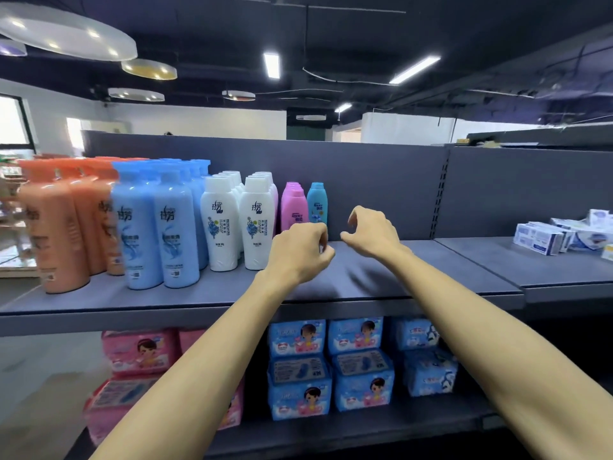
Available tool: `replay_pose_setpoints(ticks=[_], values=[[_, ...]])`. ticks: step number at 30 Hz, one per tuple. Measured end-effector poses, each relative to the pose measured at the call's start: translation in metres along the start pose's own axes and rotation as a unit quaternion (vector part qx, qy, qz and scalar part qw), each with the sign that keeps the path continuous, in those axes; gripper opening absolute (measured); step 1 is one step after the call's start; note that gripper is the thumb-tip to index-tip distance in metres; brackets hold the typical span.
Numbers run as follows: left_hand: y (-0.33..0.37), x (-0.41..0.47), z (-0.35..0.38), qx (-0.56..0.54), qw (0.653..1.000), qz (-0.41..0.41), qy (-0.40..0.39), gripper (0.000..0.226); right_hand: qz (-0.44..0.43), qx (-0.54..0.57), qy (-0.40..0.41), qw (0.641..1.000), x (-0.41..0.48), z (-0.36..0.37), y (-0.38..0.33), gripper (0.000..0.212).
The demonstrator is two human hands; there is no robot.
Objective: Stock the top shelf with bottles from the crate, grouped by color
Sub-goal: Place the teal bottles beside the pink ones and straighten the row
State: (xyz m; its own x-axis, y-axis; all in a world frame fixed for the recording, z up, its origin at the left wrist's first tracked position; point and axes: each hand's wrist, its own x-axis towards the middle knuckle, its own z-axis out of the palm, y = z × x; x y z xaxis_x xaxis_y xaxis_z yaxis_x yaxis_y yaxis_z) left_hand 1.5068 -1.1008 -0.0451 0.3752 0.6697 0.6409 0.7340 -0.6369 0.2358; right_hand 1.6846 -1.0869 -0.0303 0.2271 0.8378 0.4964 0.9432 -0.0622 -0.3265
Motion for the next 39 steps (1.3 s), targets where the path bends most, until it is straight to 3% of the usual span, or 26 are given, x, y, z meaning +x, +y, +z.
replay_pose_setpoints(ticks=[16, 23, 30, 39], values=[[0.007, -0.064, -0.015, -0.112, 0.990, 0.062, -0.055, 0.010, 0.083, -0.077, 0.023, 0.993, -0.120, -0.024, -0.011, 0.020], [0.004, -0.121, 0.016, -0.157, 0.980, 0.068, -0.105, 0.010, 0.103, -0.049, 0.089, 0.990, -0.204, 0.011, -0.009, 0.022], [-0.019, -0.219, 0.087, -0.195, 0.962, -0.014, -0.188, 0.009, 0.189, -0.026, -0.028, 0.981, -0.322, 0.101, 0.029, 0.023], [-0.022, -0.336, 0.175, -0.217, 0.914, -0.132, -0.315, 0.008, 0.313, 0.001, -0.157, 0.937, -0.421, 0.218, 0.096, 0.028]])
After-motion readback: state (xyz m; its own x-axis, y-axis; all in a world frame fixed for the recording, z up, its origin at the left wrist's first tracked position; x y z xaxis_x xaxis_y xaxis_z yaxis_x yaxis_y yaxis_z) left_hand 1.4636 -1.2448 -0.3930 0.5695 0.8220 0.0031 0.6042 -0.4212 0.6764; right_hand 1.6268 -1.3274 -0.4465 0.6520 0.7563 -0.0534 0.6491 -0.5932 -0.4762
